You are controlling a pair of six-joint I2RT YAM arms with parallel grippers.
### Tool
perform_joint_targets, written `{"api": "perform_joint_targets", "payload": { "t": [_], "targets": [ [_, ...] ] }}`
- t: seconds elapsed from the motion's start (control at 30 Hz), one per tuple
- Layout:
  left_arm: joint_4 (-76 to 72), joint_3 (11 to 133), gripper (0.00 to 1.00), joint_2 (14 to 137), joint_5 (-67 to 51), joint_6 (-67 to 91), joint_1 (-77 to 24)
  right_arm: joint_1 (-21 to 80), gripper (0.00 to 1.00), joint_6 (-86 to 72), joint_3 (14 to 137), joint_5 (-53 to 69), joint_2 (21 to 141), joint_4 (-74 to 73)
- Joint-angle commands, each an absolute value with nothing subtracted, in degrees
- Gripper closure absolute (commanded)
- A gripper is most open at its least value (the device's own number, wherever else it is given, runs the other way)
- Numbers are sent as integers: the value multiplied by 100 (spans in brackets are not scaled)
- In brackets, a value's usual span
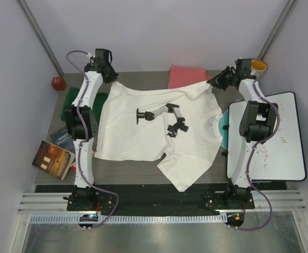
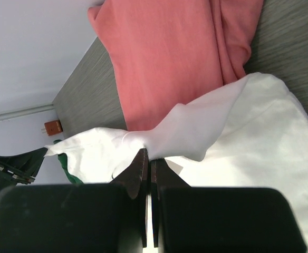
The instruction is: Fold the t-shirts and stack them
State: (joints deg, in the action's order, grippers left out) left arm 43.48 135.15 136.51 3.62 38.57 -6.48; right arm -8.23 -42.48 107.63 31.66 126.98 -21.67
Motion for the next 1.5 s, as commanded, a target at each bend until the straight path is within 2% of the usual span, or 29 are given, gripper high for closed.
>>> {"api": "perform_joint_targets", "payload": {
  "t": [0.0,0.7,1.1,1.3,1.47],
  "targets": [
    [4403,13229,98,12973,703,3788,-536,-905,99,-4298,10556,3331,11989,-1969],
    [4334,11655,100,11479,290,3638,-413,-941,99,-4790,9088,3726,10899,-1538],
    [4377,11672,100,11005,79,3982,-439,-940,99,-5141,8798,3867,10284,-1354],
    [4324,11110,100,10038,18,3701,-457,-940,99,-5282,8316,3955,9318,-1283],
    [4149,10039,100,8680,-229,3525,-457,-932,99,-5405,7735,3990,7950,-1275]
  ]
}}
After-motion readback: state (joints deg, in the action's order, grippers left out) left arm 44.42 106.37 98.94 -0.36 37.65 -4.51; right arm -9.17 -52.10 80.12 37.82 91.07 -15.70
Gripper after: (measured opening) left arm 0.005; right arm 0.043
